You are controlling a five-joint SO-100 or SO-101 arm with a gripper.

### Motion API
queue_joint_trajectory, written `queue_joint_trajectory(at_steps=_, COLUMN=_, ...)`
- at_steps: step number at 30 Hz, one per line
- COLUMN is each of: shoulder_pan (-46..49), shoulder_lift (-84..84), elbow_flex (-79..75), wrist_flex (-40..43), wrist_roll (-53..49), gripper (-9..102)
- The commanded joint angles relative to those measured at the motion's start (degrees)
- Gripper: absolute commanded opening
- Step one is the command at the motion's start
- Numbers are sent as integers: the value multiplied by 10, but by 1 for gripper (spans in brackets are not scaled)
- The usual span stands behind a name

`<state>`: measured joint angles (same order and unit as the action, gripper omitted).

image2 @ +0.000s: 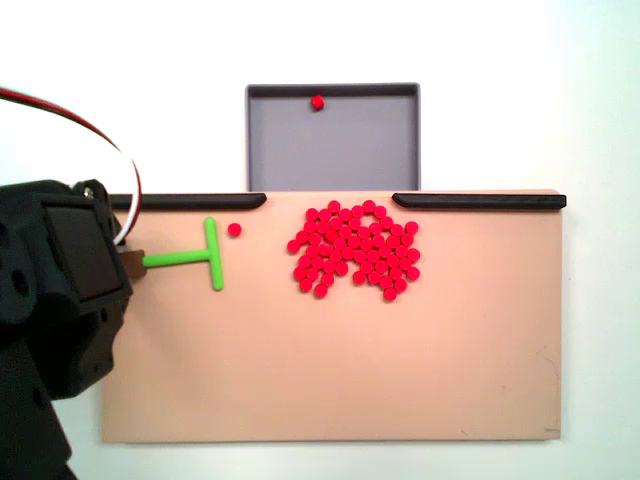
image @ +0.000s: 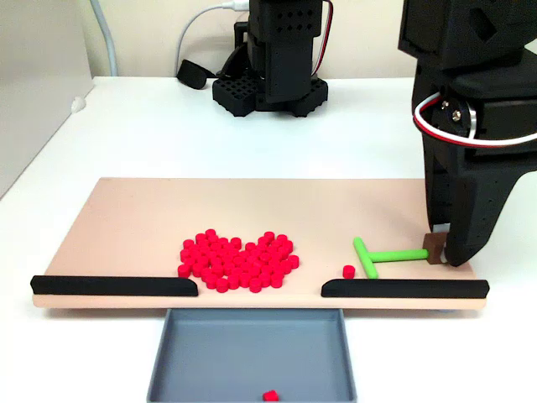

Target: Gather the left side granules

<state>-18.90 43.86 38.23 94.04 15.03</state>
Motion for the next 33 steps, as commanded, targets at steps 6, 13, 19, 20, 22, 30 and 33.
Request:
queue_joint_trajectory(at_steps=6, shoulder_pan=16, shoulder_lift=-7, elbow_flex=-14, wrist_flex=1, wrist_roll=2, gripper=0)
queue_joint_trajectory(at_steps=13, shoulder_pan=24, shoulder_lift=-11, elbow_flex=-13, wrist_flex=1, wrist_roll=2, gripper=0)
queue_joint_trajectory(at_steps=19, shoulder_pan=26, shoulder_lift=-14, elbow_flex=-13, wrist_flex=1, wrist_roll=1, gripper=0)
queue_joint_trajectory(at_steps=20, shoulder_pan=27, shoulder_lift=-14, elbow_flex=-13, wrist_flex=1, wrist_roll=1, gripper=0)
queue_joint_trajectory(at_steps=22, shoulder_pan=29, shoulder_lift=-14, elbow_flex=-11, wrist_flex=2, wrist_roll=1, gripper=0)
queue_joint_trajectory(at_steps=30, shoulder_pan=34, shoulder_lift=-14, elbow_flex=-4, wrist_flex=2, wrist_roll=4, gripper=0)
queue_joint_trajectory(at_steps=33, shoulder_pan=36, shoulder_lift=-15, elbow_flex=-4, wrist_flex=6, wrist_roll=11, gripper=0)
